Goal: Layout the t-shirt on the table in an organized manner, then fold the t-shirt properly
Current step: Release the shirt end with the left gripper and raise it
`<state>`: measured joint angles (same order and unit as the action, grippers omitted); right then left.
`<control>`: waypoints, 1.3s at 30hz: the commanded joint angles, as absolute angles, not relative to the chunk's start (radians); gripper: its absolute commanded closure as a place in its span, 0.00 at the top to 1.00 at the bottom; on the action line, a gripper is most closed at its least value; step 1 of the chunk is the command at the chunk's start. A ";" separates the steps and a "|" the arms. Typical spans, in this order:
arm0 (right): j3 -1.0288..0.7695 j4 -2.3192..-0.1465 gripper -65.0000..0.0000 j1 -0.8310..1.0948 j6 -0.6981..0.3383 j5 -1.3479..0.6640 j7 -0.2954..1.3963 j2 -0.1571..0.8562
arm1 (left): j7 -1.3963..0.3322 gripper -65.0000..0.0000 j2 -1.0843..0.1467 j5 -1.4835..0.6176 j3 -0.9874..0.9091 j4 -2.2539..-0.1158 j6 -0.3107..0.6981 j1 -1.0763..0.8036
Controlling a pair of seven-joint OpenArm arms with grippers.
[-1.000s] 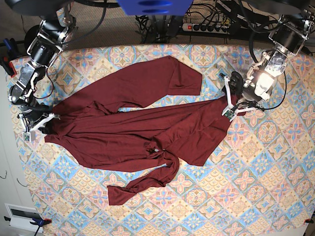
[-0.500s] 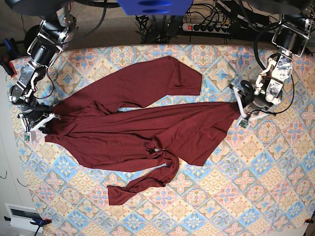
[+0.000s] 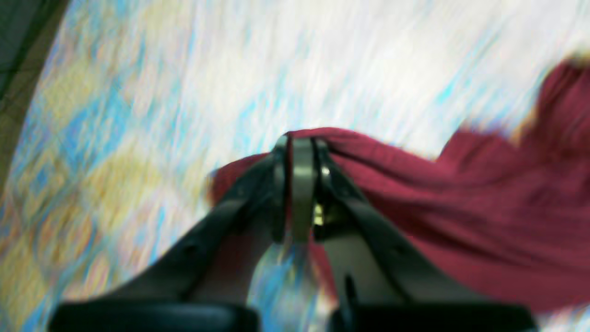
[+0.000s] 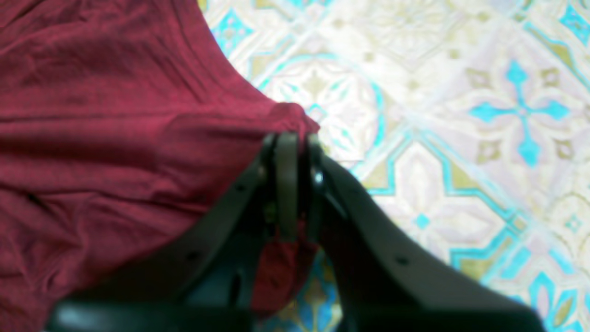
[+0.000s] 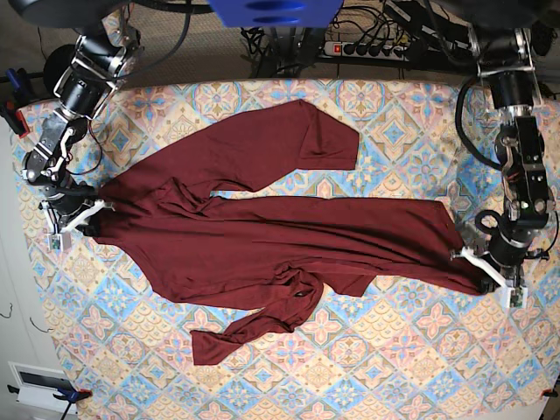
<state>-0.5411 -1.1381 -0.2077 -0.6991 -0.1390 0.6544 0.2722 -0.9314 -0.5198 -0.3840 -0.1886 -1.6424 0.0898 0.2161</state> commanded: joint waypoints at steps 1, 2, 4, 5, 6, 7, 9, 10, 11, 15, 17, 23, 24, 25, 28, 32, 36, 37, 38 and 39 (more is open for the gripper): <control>-0.544 -1.156 0.00 -0.225 -0.698 -0.156 0.631 0.295 | -0.900 0.00 -0.538 -0.378 -0.193 -1.618 0.077 0.283; -0.542 -1.156 0.00 -0.216 -0.698 -0.156 0.631 0.295 | -0.892 0.00 -0.536 -0.378 -0.191 -1.583 0.077 0.329; -0.539 -1.158 0.00 -0.191 -0.698 -0.156 0.631 0.295 | -0.865 0.00 -0.522 -0.378 -0.165 -1.495 0.077 0.432; -0.522 -1.164 0.00 -0.188 -0.698 -0.156 0.631 0.295 | -0.843 0.00 -0.516 -0.378 -0.137 -1.442 0.077 0.498; -0.499 -1.173 0.00 -0.185 -0.698 -0.156 0.631 0.295 | -0.822 0.00 -0.516 -0.378 -0.113 -1.389 0.076 0.552; -0.479 -1.187 0.00 -0.185 -0.698 -0.156 0.630 0.295 | -0.799 0.00 -0.513 -0.378 -0.084 -1.328 0.074 0.601; -0.443 -1.222 0.00 -0.179 -0.698 -0.157 0.630 0.292 | -0.717 0.00 -0.479 -0.378 -0.015 -1.164 0.074 0.722; -0.430 -1.236 0.00 -0.166 -0.698 -0.157 0.630 0.283 | -0.677 0.00 -0.466 -0.378 0.007 -1.092 0.074 0.771; -0.420 -1.253 0.00 -0.157 -0.698 -0.157 0.630 0.275 | -0.638 0.00 -0.452 -0.378 0.027 -1.017 0.073 0.816; -0.386 -1.339 0.00 -0.150 -0.698 -0.157 0.630 0.255 | -0.403 0.00 -0.383 -0.380 0.104 -0.740 0.073 0.977; -0.375 -1.369 0.00 -0.150 -0.698 -0.157 0.630 0.246 | -0.283 0.00 -0.357 -0.380 0.130 -0.656 0.073 1.021; -0.375 -1.397 0.00 -0.150 -0.698 -0.157 0.631 0.242 | -0.156 0.11 -0.317 -0.321 0.225 -0.542 -0.022 1.052; -0.375 -1.397 0.00 -0.150 -0.698 -0.157 0.631 0.242 | -0.156 0.18 -0.317 -0.303 0.229 -0.544 -0.087 1.024; -0.375 -1.397 0.00 -0.150 -0.698 -0.157 0.631 0.242 | -0.156 0.25 -0.317 -0.278 0.229 -0.544 -0.147 0.998; -0.375 -1.395 0.00 -0.150 -0.698 -0.157 0.631 0.242 | -0.157 0.43 -0.321 -0.200 0.229 -0.544 -0.243 0.915; -0.374 -1.394 0.00 -0.150 -0.698 -0.157 0.631 0.242 | -0.157 0.43 -0.346 -0.153 0.225 -0.544 -0.243 0.814; -0.374 -1.386 0.00 -0.151 -0.698 -0.157 0.631 0.242 | -0.156 0.43 -0.363 -0.156 0.222 -0.553 -0.248 0.737; -0.374 -1.386 0.00 -0.151 -0.698 -0.157 0.631 0.242 | -0.156 0.42 -0.378 -0.156 0.222 -0.567 -0.248 0.716; -0.374 -1.386 0.00 -0.151 -0.698 -0.157 0.631 0.242 | -0.156 0.42 -0.386 -0.156 0.220 -0.585 -0.248 0.697; -0.374 -1.386 0.00 -0.151 -0.698 -0.157 0.631 0.242 | -0.156 0.42 -0.390 -0.156 0.220 -0.605 -0.248 0.682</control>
<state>-0.3706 -1.3689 -0.1307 -0.6960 -0.1390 0.6559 0.2245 -0.1768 -0.3790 -0.1612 0.2249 -0.5861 -0.2405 0.6495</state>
